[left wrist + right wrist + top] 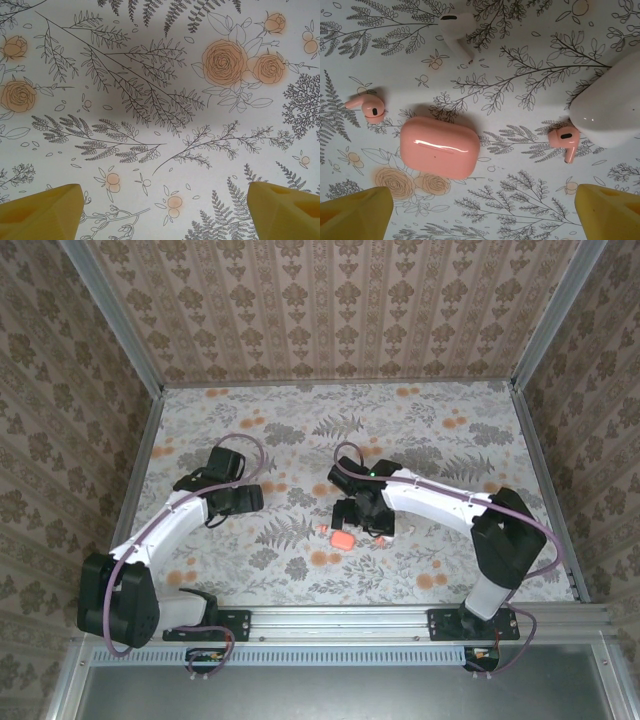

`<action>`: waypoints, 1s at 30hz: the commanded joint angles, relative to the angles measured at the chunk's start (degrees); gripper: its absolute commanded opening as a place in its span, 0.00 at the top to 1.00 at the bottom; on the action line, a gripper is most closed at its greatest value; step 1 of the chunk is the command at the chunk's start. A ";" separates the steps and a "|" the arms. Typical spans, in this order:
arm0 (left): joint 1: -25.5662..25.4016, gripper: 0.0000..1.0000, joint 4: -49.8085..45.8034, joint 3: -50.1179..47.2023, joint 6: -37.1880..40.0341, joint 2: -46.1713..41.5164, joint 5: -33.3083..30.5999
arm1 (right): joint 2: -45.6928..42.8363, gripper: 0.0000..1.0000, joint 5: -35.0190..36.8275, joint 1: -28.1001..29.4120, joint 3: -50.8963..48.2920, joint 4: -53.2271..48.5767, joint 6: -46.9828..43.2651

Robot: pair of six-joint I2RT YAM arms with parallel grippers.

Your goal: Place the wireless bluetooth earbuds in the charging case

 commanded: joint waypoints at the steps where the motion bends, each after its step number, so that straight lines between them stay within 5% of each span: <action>1: -0.33 0.14 -1.39 -1.11 -0.76 0.48 0.62 | 1.82 0.05 -1.44 0.53 1.77 -0.45 1.33; 30: -0.33 0.14 -0.90 -4.09 -2.19 -1.25 0.86 | 15.91 0.19 -4.96 3.25 7.99 0.93 -0.96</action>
